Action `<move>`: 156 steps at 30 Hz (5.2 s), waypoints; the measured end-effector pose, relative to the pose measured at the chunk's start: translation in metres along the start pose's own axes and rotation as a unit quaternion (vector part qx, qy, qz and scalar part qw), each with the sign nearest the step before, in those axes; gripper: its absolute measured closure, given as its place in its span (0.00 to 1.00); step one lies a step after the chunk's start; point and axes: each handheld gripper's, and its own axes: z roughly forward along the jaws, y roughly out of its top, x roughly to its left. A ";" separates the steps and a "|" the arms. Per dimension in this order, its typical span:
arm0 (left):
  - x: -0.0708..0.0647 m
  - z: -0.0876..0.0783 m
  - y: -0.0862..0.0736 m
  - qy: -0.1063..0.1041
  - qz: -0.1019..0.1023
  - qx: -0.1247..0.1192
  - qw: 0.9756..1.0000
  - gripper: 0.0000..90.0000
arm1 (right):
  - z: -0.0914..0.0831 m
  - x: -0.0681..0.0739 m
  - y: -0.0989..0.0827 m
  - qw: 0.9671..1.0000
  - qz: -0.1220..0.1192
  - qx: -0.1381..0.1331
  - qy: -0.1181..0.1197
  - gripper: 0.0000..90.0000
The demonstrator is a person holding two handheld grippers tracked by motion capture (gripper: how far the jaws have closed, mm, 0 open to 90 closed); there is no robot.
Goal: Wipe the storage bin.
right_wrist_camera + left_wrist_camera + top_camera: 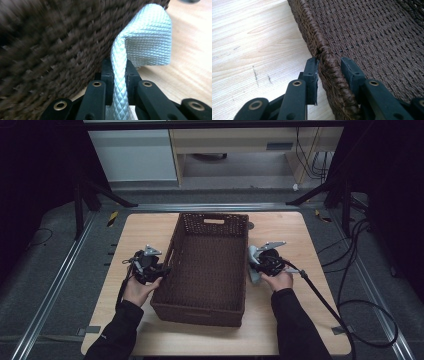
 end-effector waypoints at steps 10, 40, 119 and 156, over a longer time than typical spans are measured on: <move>0.002 0.007 0.007 -0.004 -0.007 -0.005 1.000 0.74 | -0.023 0.000 0.014 0.999 -0.003 -0.045 0.003 0.92; -0.006 -0.007 -0.003 0.002 0.031 0.000 1.000 0.60 | -0.001 0.004 -0.005 1.000 0.005 0.014 0.004 0.92; -0.002 -0.002 0.007 -0.014 0.018 -0.012 1.000 0.52 | -0.065 0.032 -0.005 0.997 -0.025 -0.072 0.023 0.92; -0.010 0.008 0.008 -0.005 0.008 -0.006 1.000 0.81 | -0.067 0.045 -0.023 0.997 -0.022 -0.061 0.031 0.92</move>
